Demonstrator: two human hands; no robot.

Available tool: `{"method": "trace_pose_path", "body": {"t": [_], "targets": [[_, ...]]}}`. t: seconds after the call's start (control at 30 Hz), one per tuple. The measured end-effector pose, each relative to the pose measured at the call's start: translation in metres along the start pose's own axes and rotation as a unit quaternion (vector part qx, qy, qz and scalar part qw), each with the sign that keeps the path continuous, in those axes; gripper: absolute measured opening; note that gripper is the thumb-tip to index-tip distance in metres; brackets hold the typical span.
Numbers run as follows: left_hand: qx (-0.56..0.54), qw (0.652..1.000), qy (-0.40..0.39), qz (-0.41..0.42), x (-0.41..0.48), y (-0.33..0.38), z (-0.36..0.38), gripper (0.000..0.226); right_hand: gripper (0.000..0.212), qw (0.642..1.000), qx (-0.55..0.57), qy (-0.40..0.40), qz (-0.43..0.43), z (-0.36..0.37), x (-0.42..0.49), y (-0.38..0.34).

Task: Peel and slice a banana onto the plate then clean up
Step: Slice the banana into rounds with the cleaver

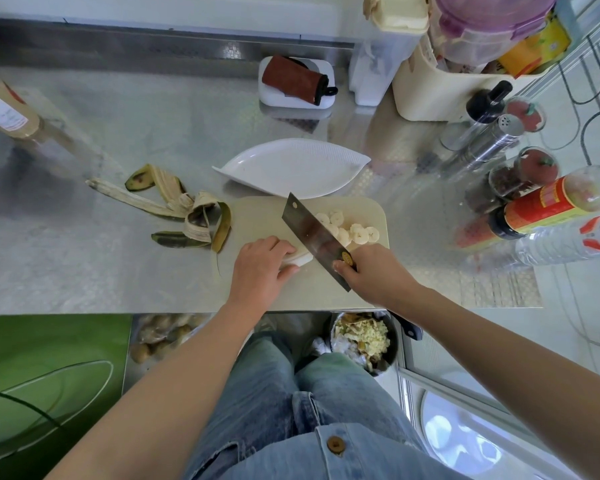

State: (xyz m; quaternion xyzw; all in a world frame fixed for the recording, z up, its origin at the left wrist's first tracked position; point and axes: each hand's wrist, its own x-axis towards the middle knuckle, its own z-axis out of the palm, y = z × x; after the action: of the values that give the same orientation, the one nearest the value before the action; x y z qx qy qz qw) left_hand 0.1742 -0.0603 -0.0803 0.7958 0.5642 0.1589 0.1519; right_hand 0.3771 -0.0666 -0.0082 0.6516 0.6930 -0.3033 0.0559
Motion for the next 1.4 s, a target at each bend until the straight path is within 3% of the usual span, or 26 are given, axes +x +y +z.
{"method": "trace_pose_path", "body": {"t": [0.67,0.97,1.4], "targets": [[-0.007,1.0,-0.016,0.001,0.005,-0.001,-0.001,0.029,0.049,0.999,0.01,-0.004,0.045,0.034,0.007,-0.012],[-0.012,1.0,-0.021,0.0,0.004,-0.001,-0.002,0.03,0.048,0.998,0.045,0.034,0.016,0.011,0.007,-0.003],[-0.012,1.0,-0.018,-0.004,0.004,-0.001,-0.002,0.029,0.048,1.0,0.009,0.005,0.014,0.01,0.005,-0.004]]}}
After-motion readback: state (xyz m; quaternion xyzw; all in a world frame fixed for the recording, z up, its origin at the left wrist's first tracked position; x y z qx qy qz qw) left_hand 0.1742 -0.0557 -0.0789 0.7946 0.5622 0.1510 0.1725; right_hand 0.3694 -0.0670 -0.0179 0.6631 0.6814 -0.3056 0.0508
